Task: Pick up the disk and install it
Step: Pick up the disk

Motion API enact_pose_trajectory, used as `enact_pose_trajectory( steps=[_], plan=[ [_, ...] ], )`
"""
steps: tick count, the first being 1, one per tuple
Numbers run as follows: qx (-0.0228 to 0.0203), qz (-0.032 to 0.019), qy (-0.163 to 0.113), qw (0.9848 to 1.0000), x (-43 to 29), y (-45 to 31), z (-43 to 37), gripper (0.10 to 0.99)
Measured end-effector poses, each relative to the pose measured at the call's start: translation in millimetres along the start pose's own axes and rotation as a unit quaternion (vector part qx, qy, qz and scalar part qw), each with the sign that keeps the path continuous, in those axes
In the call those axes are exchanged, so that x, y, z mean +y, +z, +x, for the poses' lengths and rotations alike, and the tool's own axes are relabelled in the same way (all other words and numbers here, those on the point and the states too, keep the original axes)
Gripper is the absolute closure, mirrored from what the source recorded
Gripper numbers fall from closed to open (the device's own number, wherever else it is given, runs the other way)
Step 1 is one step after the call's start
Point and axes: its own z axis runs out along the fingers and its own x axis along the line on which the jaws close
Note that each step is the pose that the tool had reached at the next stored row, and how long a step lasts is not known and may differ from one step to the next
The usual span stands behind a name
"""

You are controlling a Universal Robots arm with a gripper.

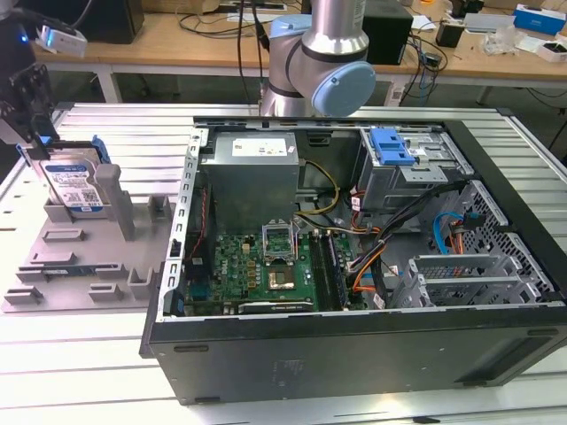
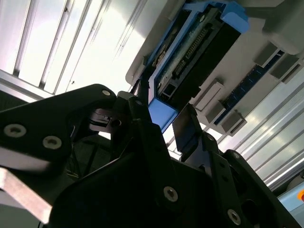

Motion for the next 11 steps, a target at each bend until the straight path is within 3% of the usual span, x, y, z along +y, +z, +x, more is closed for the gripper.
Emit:
enact_pose_trajectory(
  steps=[11],
  plan=[
    [0.0,-0.0001,0.0,1.0,0.0,6.8,-0.1,0.604]
  ],
)
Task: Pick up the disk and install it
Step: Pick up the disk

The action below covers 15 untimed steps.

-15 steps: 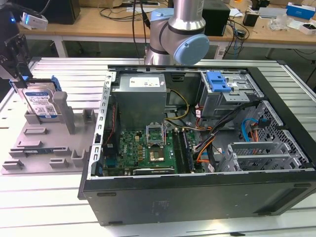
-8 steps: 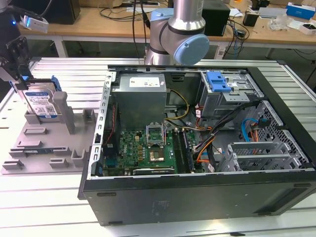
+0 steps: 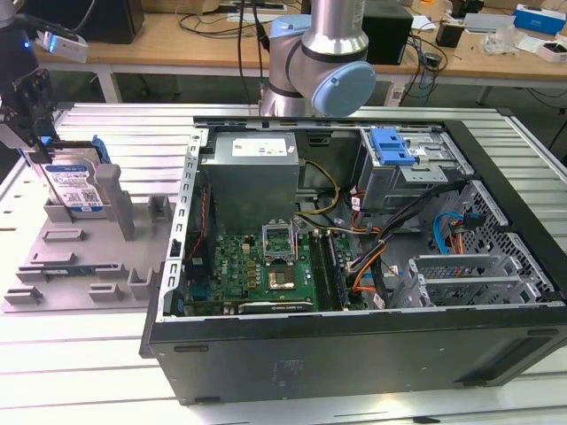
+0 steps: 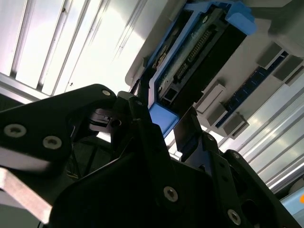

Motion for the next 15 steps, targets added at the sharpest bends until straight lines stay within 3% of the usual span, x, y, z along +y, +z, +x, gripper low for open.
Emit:
enact_pose_trajectory(
  steps=[15],
  plan=[
    [0.0,0.0001,0.0,1.0,0.0,6.2,1.4,0.604]
  ],
)
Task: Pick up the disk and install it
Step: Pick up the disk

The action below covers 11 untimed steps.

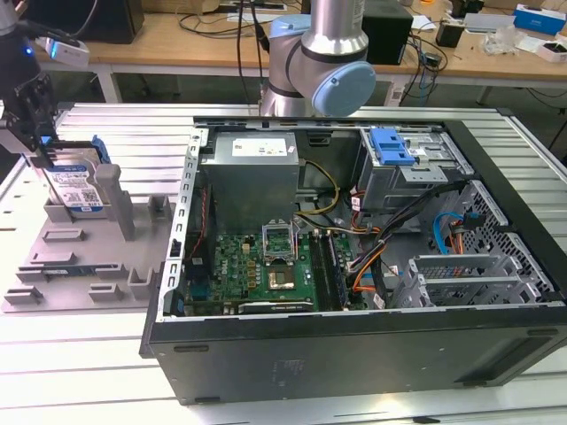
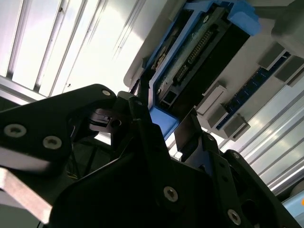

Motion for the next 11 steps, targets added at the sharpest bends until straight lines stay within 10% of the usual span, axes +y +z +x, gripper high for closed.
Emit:
enact_pose_trajectory(
  steps=[11],
  plan=[
    [0.0,-0.0001,0.0,1.0,0.0,3.3,0.1,0.624]
  ],
)
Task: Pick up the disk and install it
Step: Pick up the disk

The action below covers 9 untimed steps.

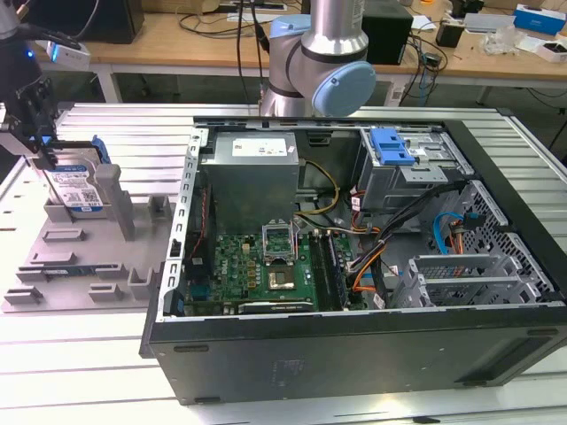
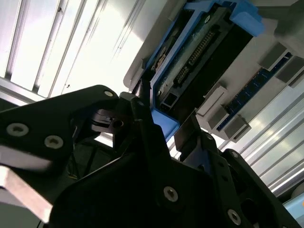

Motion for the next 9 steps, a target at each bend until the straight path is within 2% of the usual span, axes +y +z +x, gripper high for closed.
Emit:
enact_pose_trajectory(
  steps=[1,2,9],
  plan=[
    [0.0,0.0,0.0,1.0,0.0,0.3,0.0,0.624],
    [0.0,0.0,0.0,1.0,0.0,0.7,0.0,0.694],
    [-0.0001,0.0,0.0,1.0,0.0,1.7,0.1,0.694]
  ],
)
